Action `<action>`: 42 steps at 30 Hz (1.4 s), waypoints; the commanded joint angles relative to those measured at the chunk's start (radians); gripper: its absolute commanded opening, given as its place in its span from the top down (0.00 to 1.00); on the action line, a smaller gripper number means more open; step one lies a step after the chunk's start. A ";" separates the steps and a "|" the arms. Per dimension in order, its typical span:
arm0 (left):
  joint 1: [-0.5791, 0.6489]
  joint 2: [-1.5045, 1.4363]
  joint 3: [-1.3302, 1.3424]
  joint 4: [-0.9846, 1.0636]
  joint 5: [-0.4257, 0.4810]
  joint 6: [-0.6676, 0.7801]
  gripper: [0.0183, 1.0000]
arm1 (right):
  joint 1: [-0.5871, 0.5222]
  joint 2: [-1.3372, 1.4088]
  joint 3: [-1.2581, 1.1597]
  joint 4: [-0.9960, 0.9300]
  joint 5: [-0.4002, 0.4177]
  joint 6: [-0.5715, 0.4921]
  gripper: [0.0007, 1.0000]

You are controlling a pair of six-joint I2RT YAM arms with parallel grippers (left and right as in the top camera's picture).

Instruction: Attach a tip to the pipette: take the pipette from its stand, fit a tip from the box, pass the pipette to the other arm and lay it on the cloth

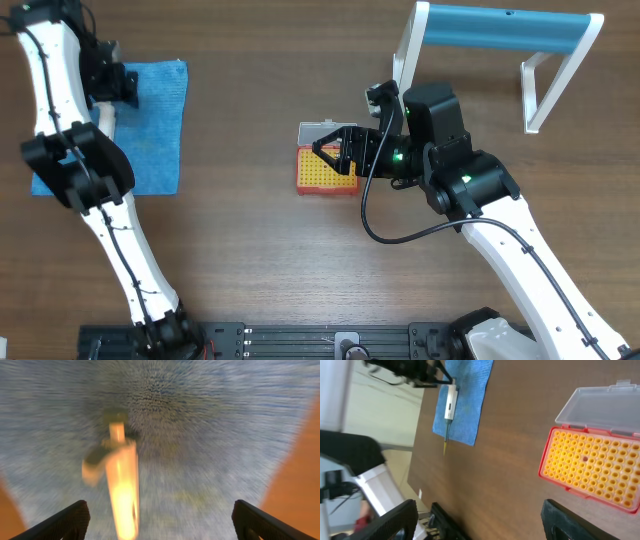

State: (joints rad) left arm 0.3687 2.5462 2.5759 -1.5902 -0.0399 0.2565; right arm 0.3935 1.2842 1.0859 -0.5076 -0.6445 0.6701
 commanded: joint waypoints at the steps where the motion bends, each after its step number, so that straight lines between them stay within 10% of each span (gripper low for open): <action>1: -0.011 -0.288 0.023 -0.035 0.053 -0.048 0.08 | -0.003 -0.009 0.010 0.050 0.051 -0.239 0.20; 9: -0.058 -0.796 0.012 -0.109 0.222 -0.227 0.08 | -0.014 -0.401 0.010 -0.150 0.614 -0.523 0.20; 15: -0.306 -1.321 -0.444 -0.108 0.251 -0.355 0.08 | -0.014 -0.804 -0.050 -0.490 0.618 -0.594 0.20; 24: -0.356 -1.965 -1.186 -0.106 0.254 -0.518 0.08 | -0.014 -1.195 -0.182 -0.614 0.611 -0.473 0.20; 38: -0.364 -2.075 -1.265 -0.095 0.201 -0.488 0.00 | -0.014 -1.199 -0.183 -0.681 0.611 -0.472 0.20; 42: -0.364 -2.273 -1.503 0.412 0.193 -0.483 0.00 | -0.014 -1.199 -0.183 -0.681 0.611 -0.472 0.20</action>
State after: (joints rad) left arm 0.0109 0.3920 1.2469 -1.4391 0.1894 -0.2432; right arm 0.3805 0.0925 0.9066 -1.1896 -0.0383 0.1822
